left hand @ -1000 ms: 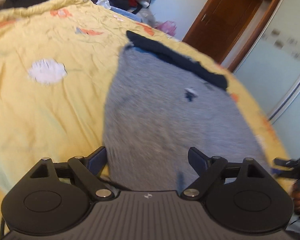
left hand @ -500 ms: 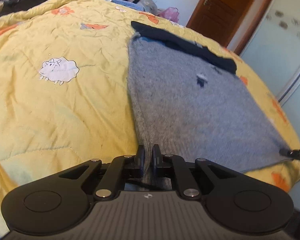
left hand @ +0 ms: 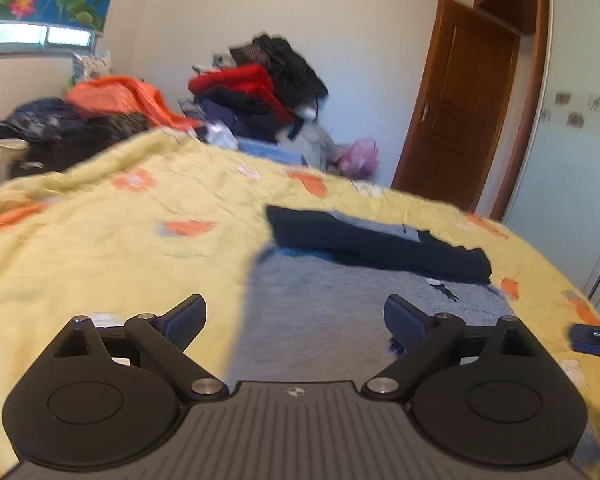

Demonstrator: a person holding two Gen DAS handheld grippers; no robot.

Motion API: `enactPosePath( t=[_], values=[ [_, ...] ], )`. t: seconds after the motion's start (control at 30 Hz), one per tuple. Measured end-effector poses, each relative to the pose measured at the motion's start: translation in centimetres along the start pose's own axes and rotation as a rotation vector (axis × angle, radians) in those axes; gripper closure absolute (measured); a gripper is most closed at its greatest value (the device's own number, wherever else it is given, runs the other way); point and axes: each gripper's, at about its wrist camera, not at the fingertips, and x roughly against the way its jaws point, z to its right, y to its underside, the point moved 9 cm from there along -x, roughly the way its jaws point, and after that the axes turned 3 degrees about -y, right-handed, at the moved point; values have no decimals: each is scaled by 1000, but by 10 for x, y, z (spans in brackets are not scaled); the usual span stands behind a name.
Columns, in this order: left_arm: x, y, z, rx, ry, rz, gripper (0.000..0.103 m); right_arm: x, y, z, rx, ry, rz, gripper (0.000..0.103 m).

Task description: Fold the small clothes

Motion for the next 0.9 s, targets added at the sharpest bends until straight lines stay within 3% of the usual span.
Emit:
enactPosePath(
  t=[0.07, 0.17, 0.3, 0.33, 0.37, 0.4, 0.67, 0.9],
  values=[
    [-37, 3, 36, -86, 14, -13, 7, -46, -10, -21, 57, 4, -19, 18],
    [-87, 16, 69, -199, -34, -66, 7, -113, -20, -35, 142, 104, -67, 18],
    [-134, 41, 68, -216, -116, -140, 7, -165, -21, -25, 178, 244, -91, 14],
    [-147, 52, 62, -204, -139, -228, 5, -174, -15, -17, 176, 276, -118, 9],
    [-148, 49, 58, -161, -116, -220, 2, -182, -5, -10, 185, 300, -142, 6],
    [-147, 49, 52, -126, -103, -220, 0, -183, 1, -11, 241, 312, -136, 0],
    [-148, 52, 53, -180, -119, -231, 0, -172, 13, -17, 273, 335, -162, 0],
    [-143, 50, 53, -178, -116, -230, 0, -131, 36, -21, 310, 270, -180, 0]
  ],
)
